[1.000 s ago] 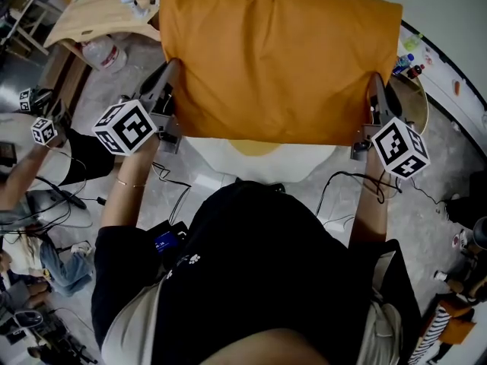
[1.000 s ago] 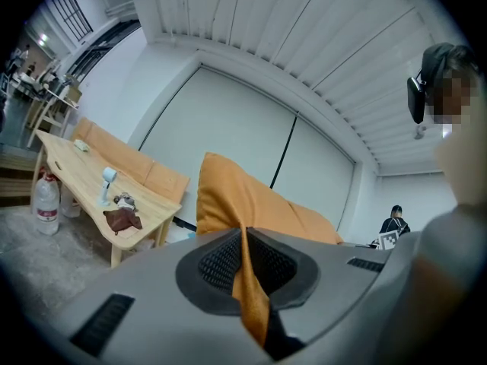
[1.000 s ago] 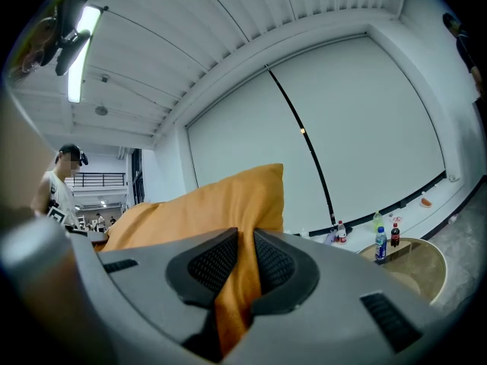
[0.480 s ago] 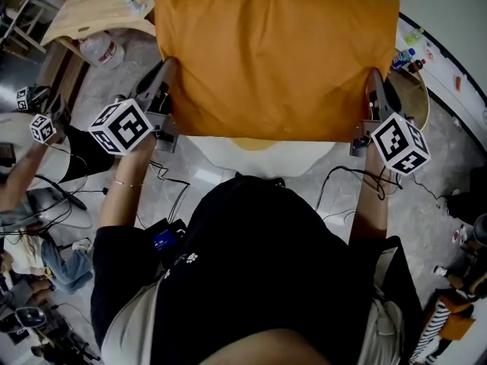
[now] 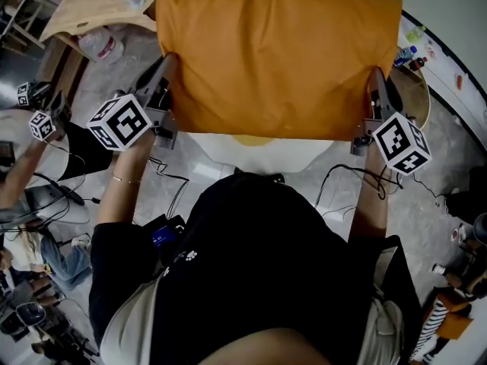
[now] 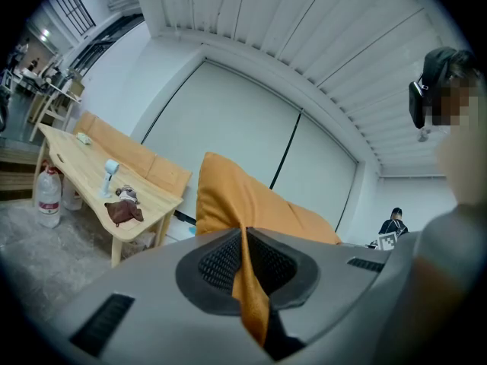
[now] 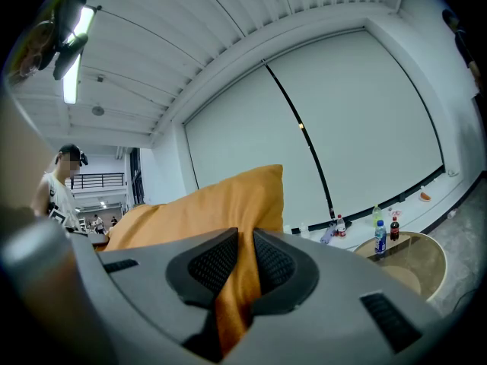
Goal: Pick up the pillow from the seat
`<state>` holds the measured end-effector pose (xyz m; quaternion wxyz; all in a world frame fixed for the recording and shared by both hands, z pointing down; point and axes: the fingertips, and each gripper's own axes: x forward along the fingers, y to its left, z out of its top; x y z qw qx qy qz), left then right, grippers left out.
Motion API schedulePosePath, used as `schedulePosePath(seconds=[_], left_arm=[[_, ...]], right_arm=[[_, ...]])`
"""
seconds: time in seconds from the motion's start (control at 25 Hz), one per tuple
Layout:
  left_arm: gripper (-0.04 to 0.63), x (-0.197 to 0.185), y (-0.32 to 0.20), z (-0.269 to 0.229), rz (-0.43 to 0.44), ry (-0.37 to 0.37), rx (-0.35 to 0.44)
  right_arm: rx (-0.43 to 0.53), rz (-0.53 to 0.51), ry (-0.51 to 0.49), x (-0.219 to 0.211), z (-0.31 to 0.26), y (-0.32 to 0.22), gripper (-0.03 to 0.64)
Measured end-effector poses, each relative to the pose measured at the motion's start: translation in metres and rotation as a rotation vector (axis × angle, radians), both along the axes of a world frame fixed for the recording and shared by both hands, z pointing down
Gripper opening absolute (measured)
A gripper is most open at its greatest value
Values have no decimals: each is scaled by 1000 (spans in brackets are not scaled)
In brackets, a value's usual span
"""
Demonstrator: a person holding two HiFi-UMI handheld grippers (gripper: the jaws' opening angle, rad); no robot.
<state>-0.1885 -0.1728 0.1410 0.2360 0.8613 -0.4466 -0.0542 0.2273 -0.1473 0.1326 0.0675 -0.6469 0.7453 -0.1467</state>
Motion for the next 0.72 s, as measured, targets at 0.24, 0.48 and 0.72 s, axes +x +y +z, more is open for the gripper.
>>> schedulePosePath(seconds=[0.24,0.48,0.72], left_arm=[[24,16,-15,-10,-5,-18,28],[23,13,-12,-9,-3,-14,25],[23,4,3,-5,4,1,10]], right_arm=[[-8,2,-2,15,1,-13,69],[-16,3,-7,12,2,-8,61],[-10,9,-2,4,0,7,58]])
